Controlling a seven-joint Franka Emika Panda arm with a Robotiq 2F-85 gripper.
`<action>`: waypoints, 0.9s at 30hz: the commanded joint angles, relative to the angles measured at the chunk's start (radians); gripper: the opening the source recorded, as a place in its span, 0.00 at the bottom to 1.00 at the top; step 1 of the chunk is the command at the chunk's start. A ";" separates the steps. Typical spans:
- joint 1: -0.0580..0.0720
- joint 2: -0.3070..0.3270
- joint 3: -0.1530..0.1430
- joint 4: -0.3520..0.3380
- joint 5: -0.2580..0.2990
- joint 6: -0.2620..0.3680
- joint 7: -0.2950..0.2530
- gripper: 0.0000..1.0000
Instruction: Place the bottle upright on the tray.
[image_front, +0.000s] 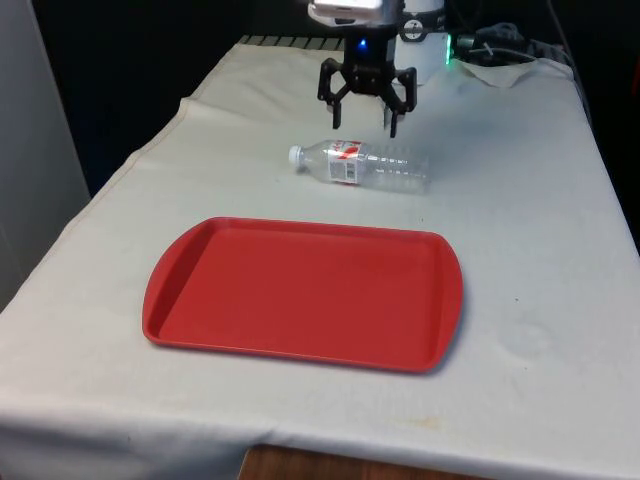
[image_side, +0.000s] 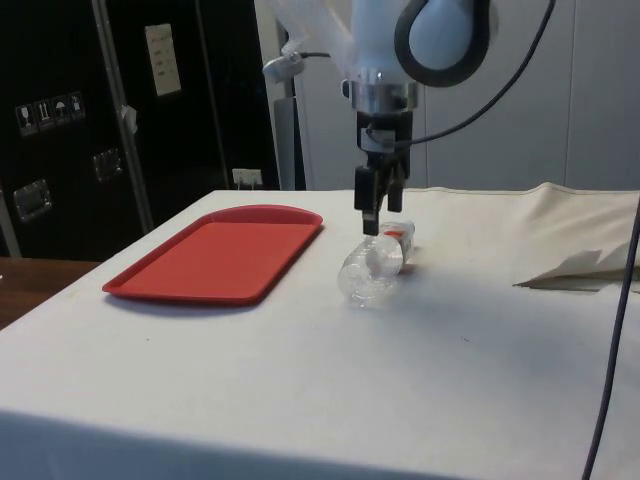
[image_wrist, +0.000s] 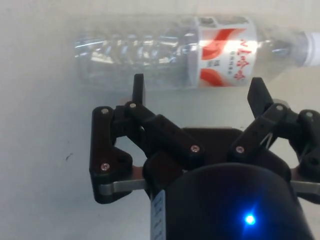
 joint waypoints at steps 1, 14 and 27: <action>-0.005 0.002 -0.006 -0.001 0.010 0.009 -0.018 1.00; -0.004 0.010 -0.056 0.009 0.006 0.009 -0.057 1.00; -0.005 0.013 -0.057 0.013 0.000 0.002 -0.054 1.00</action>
